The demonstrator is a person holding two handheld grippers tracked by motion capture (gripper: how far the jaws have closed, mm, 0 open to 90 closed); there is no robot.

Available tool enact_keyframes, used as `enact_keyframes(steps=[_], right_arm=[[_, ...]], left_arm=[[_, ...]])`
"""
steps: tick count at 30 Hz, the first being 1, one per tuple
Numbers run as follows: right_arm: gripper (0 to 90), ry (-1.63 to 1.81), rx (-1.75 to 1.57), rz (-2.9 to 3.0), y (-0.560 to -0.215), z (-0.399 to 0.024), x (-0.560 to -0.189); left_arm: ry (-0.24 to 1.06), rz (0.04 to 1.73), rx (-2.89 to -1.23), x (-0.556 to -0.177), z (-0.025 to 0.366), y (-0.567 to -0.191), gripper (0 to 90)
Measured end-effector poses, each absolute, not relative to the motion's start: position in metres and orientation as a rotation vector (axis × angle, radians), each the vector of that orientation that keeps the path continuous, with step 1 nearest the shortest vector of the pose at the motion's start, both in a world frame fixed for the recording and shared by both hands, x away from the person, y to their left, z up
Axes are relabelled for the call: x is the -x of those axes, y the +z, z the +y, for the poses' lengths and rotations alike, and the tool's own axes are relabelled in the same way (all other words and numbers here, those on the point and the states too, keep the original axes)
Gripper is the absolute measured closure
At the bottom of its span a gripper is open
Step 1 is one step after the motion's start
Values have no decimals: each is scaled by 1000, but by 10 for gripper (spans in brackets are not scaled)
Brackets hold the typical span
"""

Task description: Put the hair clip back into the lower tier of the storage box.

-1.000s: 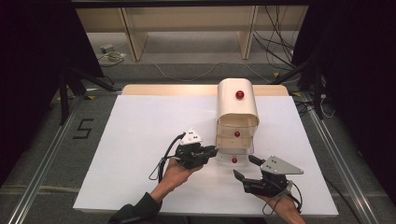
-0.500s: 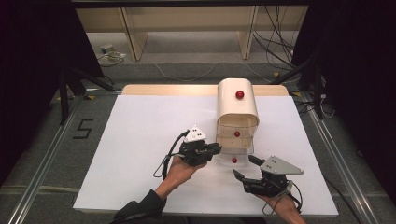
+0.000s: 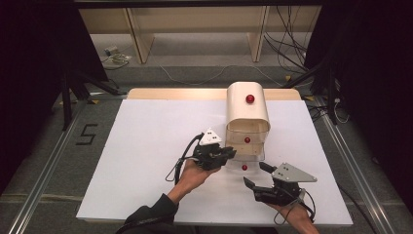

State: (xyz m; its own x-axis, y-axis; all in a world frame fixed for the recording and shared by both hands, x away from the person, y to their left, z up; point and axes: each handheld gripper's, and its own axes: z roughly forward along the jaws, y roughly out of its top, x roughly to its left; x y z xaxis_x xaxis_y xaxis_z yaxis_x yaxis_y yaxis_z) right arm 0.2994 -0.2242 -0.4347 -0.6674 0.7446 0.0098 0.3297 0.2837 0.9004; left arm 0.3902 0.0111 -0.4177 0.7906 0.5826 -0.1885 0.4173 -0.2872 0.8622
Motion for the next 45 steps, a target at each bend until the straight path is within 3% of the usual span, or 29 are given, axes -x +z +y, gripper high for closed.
enact_keyframes(steps=[45], right_arm=[[270, 1355, -955, 2150, -435, -224, -300]], left_arm=[[174, 777, -1992, -405, -10, -425, 775]])
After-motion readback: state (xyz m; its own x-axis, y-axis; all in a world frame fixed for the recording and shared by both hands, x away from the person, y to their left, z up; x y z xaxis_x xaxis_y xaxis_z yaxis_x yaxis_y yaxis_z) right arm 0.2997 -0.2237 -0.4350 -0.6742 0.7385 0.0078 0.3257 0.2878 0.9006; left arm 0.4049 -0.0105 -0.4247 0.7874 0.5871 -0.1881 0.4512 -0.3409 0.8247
